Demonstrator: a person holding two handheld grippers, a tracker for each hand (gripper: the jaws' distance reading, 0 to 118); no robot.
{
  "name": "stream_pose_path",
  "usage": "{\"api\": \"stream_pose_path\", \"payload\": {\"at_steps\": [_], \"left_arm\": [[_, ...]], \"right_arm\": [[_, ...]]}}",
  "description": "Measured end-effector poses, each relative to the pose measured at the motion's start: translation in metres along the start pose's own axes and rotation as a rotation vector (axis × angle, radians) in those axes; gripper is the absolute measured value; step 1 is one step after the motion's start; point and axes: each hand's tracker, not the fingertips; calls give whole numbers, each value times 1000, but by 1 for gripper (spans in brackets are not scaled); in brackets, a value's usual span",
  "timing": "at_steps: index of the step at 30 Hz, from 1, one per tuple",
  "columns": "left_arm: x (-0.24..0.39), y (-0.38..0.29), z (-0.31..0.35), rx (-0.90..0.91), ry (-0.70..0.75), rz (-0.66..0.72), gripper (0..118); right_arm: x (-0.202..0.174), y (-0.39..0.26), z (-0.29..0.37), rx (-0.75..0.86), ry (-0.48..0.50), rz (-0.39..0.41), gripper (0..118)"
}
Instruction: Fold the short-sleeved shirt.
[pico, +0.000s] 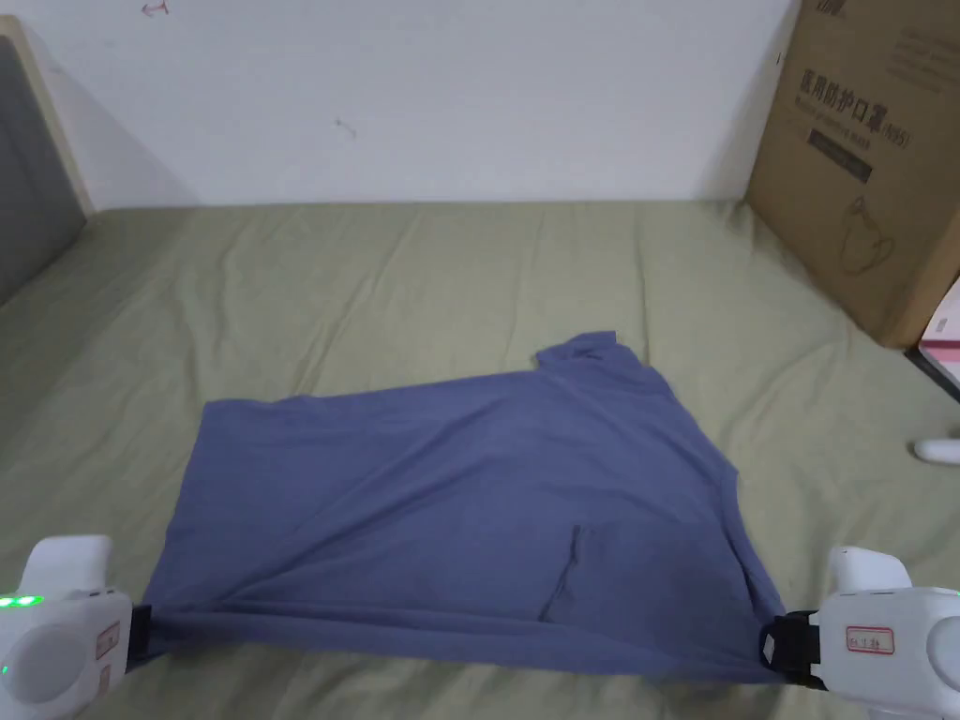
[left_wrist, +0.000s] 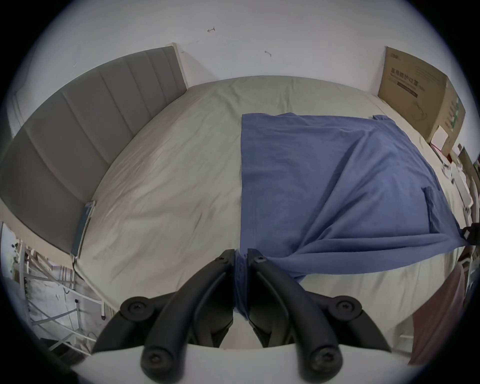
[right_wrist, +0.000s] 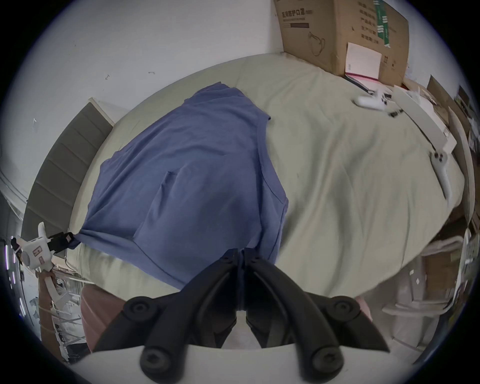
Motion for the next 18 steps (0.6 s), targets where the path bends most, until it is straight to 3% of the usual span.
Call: {"api": "stream_pose_path", "payload": {"at_steps": [2, 3, 4, 5, 6, 8, 10, 13, 14, 15, 17, 18], "left_arm": [[-1, -13, 7, -5, 0, -2, 10], [-2, -17, 9, -6, -9, 14, 20], [-3, -19, 8, -21, -32, 42, 36], [-3, -21, 8, -38, -38, 58, 62], [0, -23, 11, -47, -39, 67, 77], [-3, -27, 19, -21, -49, 62, 92], [-1, -29, 31, -16, -79, 62, 91], [-5, -30, 44, 7, -115, 82, 91], [-4, -28, 52, 13, -132, 100, 80], [-7, -28, 57, 40, -175, 139, 59], [-10, -22, 63, 59, -224, 181, 0], [-4, -19, 67, 48, -206, 179, 0]], "right_arm": [[4, -13, 1, -5, -5, -6, 8], [7, -16, -1, -3, -9, -17, 19], [8, -16, -3, -1, -6, -31, 38], [9, -15, -4, -7, -8, -48, 69], [8, -13, -4, -8, -11, -50, 79], [-1, -10, 2, 36, -37, 3, 79], [-9, -5, 5, 26, -88, 99, 79], [-15, 3, 14, 41, -43, 127, 79], [-16, 8, 16, 48, -10, 113, 71], [-18, 12, 20, 64, 40, 100, 54], [-23, 20, 22, 98, 70, 93, 0], [-29, 24, 21, 118, 41, 101, 0]]}}
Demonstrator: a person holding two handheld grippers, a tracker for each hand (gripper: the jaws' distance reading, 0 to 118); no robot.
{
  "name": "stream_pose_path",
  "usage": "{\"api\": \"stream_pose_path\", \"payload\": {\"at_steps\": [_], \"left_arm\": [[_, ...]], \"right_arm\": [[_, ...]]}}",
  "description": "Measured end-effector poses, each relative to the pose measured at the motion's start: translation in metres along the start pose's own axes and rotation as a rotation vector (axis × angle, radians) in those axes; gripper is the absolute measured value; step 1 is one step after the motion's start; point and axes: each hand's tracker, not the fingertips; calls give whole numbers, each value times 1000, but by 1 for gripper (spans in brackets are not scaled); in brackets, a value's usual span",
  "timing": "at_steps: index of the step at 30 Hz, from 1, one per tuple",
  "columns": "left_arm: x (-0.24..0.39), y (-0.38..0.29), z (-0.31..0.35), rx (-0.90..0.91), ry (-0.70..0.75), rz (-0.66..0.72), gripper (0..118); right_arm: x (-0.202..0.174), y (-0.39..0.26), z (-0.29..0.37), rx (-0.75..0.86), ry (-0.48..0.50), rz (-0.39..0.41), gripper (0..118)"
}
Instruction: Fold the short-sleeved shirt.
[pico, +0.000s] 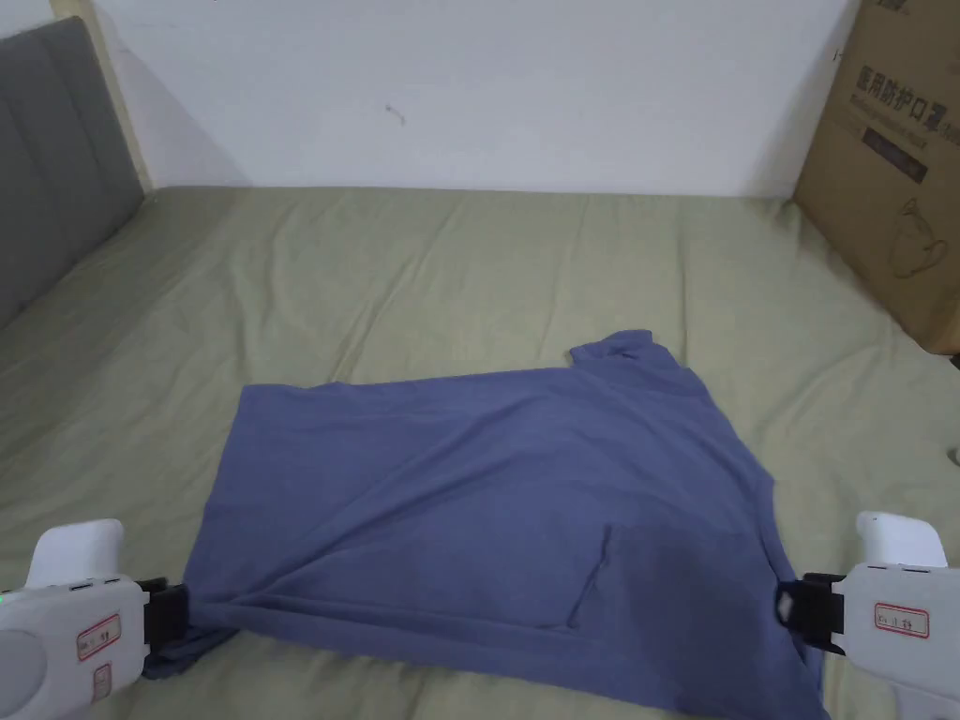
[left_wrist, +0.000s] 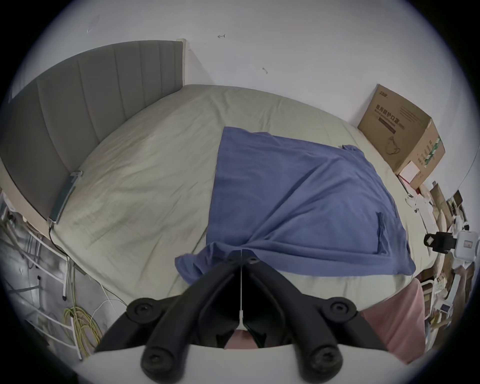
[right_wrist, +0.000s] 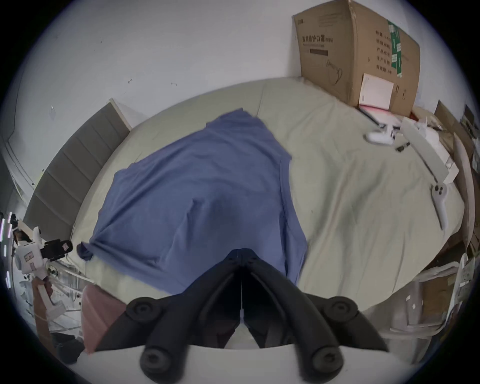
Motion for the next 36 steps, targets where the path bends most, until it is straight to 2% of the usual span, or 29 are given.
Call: {"api": "stream_pose_path", "payload": {"at_steps": [1, 2, 6, 9, 12, 18, 19, 20, 21, 22, 29, 33, 34, 36], "left_arm": [[3, 1, 0, 7, 27, -11, 0], [4, 4, -1, 13, 25, -23, 0], [6, 25, -28, -20, 18, -8, 0], [12, 49, -52, -16, 25, -1, 0], [18, 80, -81, -11, 30, -3, 0], [19, 151, -150, 0, 66, 3, 2], [17, 161, -161, 3, 66, 10, 23], [16, 173, -174, -5, 73, 13, 68], [14, 184, -188, -36, 78, -11, 96], [10, 194, -203, -48, 106, -25, 108], [-6, 243, -291, -173, 178, 18, 105], [-3, 253, -309, -157, 170, 62, 100], [-3, 254, -316, -166, 169, 63, 96], [-2, 251, -331, -249, 174, 63, 95]], "right_arm": [[-4, 4, -2, 30, -27, 7, 0], [-8, 6, -4, 33, -5, 27, 0], [-30, 23, -28, 45, -30, 80, 0], [-42, 43, -53, 27, -5, 80, 0], [-52, 59, -77, 26, -11, 115, 0], [-56, 93, -126, 10, -5, 131, 0], [-56, 98, -132, 9, -8, 132, 0], [-56, 101, -136, 10, -11, 136, 0], [-56, 104, -141, 10, -16, 139, 0], [-56, 104, -145, 8, -17, 140, 0], [-47, 103, -162, -24, -8, 113, 0], [-37, 99, -168, -51, -3, 82, 0], [-35, 96, -169, -56, -8, 79, 0], [-31, 93, -172, -66, -21, 78, 0]]}}
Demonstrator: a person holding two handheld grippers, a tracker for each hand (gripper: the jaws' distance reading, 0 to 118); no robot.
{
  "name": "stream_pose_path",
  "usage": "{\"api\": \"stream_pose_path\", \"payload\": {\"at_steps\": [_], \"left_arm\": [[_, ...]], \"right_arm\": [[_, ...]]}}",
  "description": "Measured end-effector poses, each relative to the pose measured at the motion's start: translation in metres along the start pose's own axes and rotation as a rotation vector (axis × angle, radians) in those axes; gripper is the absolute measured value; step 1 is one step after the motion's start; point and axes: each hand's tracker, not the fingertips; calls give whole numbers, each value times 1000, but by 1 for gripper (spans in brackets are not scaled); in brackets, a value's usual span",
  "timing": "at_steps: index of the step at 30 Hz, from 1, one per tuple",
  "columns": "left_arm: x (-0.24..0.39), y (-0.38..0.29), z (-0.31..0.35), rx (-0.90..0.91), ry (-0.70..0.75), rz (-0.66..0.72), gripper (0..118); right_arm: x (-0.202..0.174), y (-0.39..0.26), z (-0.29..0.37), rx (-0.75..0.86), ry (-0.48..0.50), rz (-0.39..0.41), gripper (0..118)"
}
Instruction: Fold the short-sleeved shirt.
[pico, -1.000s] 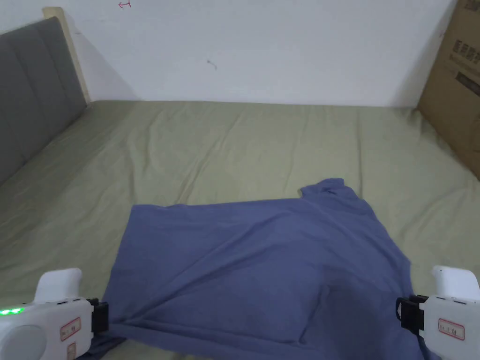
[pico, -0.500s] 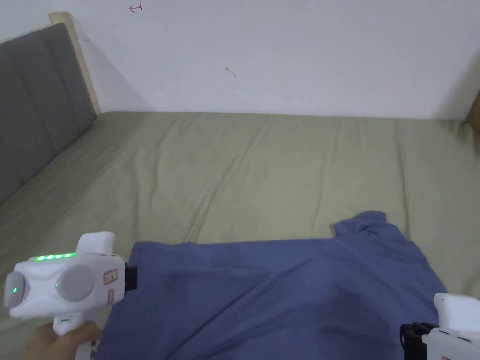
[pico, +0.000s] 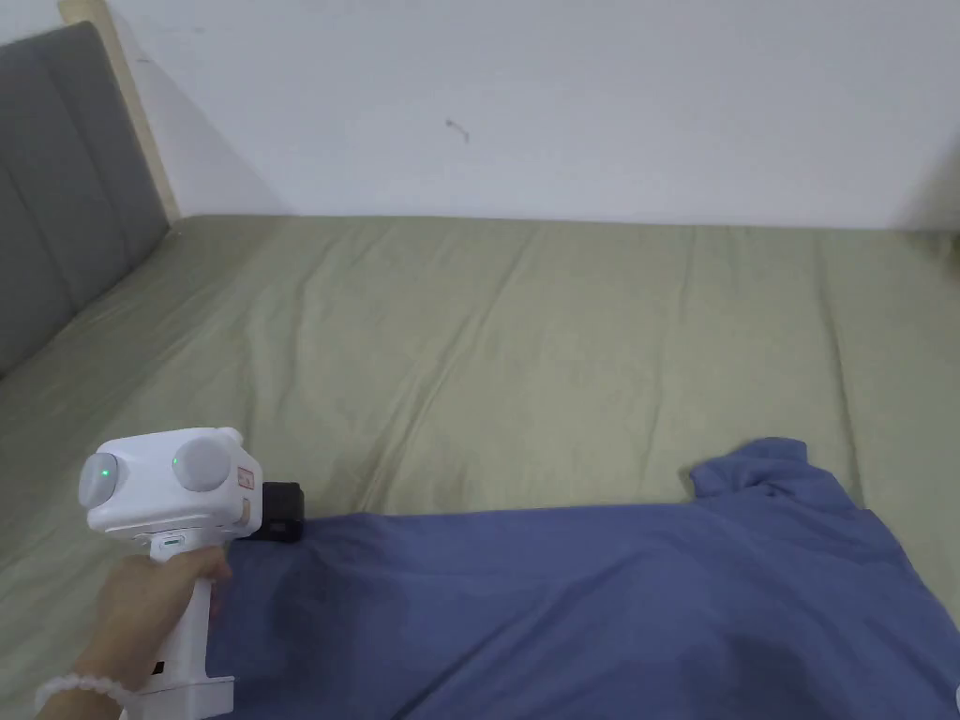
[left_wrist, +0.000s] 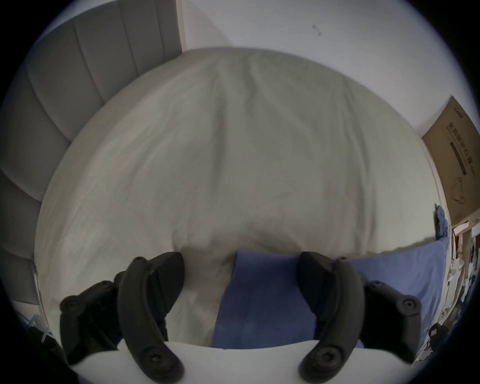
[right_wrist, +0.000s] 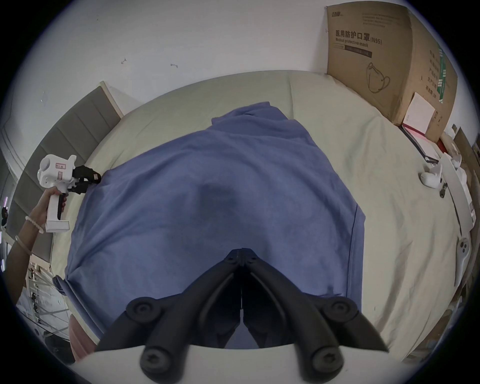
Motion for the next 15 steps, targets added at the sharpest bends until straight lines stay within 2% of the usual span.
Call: {"api": "stream_pose_path", "payload": {"at_steps": [1, 3, 4, 6, 7, 11, 15], "left_arm": [[0, -4, -5, 9, 14, 9, 95], [1, -8, -1, 28, 5, 10, 81], [4, -11, 5, 44, 16, 3, 66], [7, -15, 17, 70, 38, -43, 10], [7, -15, 23, 84, 39, -71, 2], [4, -17, 33, 68, -10, -48, 2], [2, -19, 44, 87, -21, -55, 2]], "right_arm": [[2, -2, -1, -4, -3, -1, 0], [1, -6, 0, -10, -2, -7, 0], [1, -7, 1, -11, -1, -9, 0], [-2, -8, 2, -15, 2, -14, 0], [-3, -8, 2, -15, 5, -14, 0], [-5, 2, 4, -2, 13, -5, 0], [6, 44, 5, 41, 43, -12, 0]]}}
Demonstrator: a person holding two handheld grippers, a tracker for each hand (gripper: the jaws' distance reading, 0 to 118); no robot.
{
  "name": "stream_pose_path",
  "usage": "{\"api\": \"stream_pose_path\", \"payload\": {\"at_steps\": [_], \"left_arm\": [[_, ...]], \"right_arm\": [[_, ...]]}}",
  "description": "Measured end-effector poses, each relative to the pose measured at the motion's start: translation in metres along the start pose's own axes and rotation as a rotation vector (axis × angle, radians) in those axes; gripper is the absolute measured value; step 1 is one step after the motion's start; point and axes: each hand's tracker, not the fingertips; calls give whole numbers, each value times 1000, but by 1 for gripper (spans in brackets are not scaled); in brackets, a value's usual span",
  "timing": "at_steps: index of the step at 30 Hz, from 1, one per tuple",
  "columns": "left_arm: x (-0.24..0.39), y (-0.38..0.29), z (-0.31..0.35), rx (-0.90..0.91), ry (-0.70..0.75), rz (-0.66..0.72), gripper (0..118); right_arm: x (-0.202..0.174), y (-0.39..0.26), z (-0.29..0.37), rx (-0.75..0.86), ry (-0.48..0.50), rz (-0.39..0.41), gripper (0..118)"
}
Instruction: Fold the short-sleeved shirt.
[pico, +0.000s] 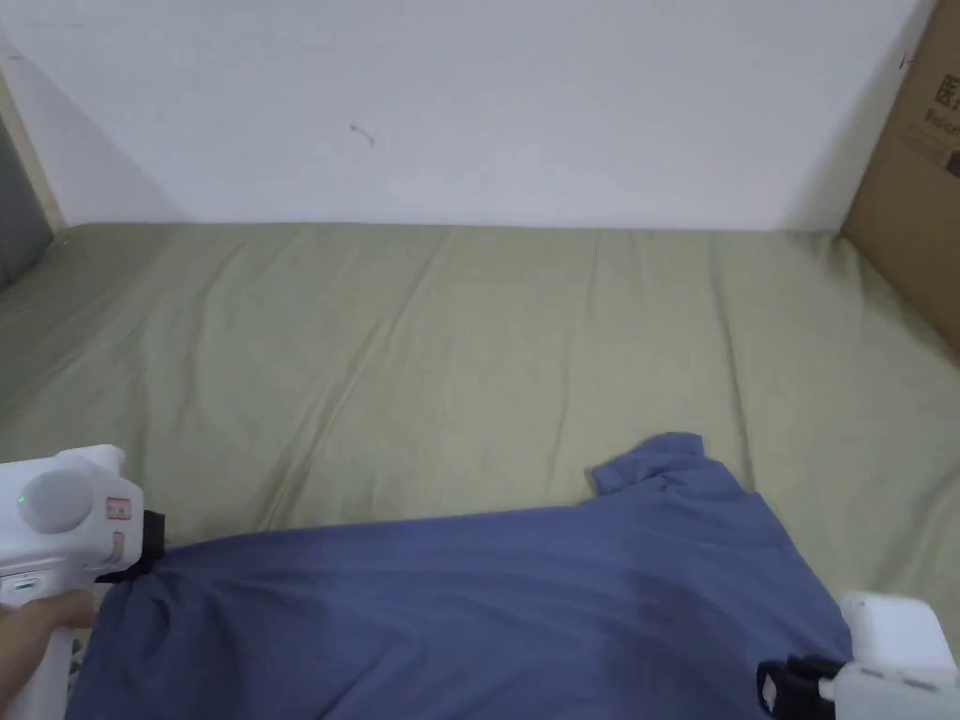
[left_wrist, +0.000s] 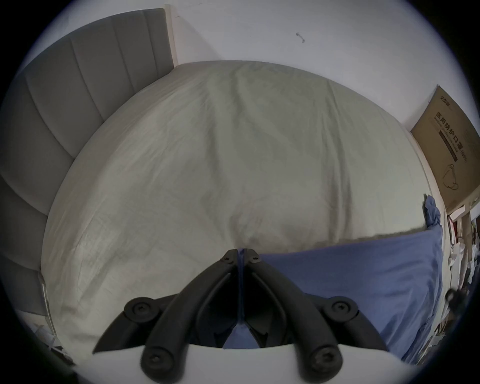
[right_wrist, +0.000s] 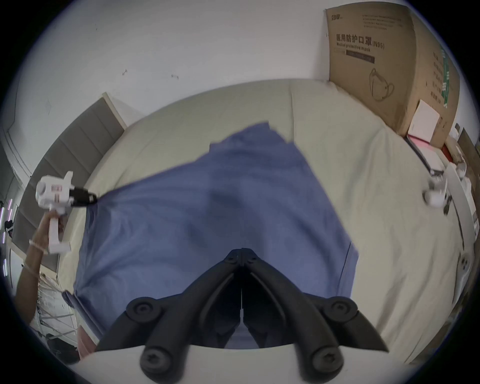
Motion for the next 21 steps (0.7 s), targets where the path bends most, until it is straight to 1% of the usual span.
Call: {"api": "stream_pose_path", "payload": {"at_steps": [2, 4, 5, 6, 7, 8, 9, 10, 11, 12, 13, 15, 16, 17, 18, 19, 20, 21], "left_arm": [[-2, 3, 7, 27, -12, -13, 2], [-4, 5, 15, 36, -21, -15, 2], [-5, 9, 17, 42, -26, -12, 2], [-6, 10, 20, 56, -35, -6, 2], [-7, 10, 23, 57, -39, -2, 2], [-7, 9, 26, 64, -43, 0, 2], [-7, 11, 26, 69, -44, -5, 2], [-7, 11, 28, 74, -46, -8, 2], [-7, 10, 29, 71, -42, -9, 2], [-7, 9, 30, 74, -41, -13, 2], [-5, 10, 28, 76, -41, -17, 2], [-5, 11, 28, 78, -33, -42, 2], [-5, 11, 29, 87, -33, -48, 2], [-3, 12, 28, 87, -30, -52, 2], [-2, 12, 29, 86, -29, -55, 2], [-2, 12, 29, 87, -26, -63, 2], [-1, 12, 30, 87, -21, -75, 2], [1, 13, 30, 84, -17, -82, 2]], "right_arm": [[8, 32, -6, 32, 9, 8, 7], [16, 70, -21, -12, 24, 6, 15], [23, 85, -32, -5, 29, 1, 36], [31, 101, -46, -20, 42, -12, 64], [44, 118, -63, -65, 26, -23, 91], [53, 126, -79, -87, 4, -32, 95], [59, 136, -95, -91, -24, -21, 95], [62, 143, -108, -121, -85, -3, 95], [56, 148, -115, -140, -116, 8, 95], [58, 151, -126, -140, -97, 41, 95], [59, 152, -136, -174, -70, 49, 94], [62, 152, -154, -239, -46, 1, 90], [64, 149, -162, -262, -43, -31, 89], [63, 146, -167, -259, -59, -25, 88], [60, 145, -164, -247, -64, -6, 80], [56, 146, -160, -240, -75, 15, 62], [50, 146, -155, -223, -79, 84, 42], [45, 146, -150, -221, -113, 145, 12]]}}
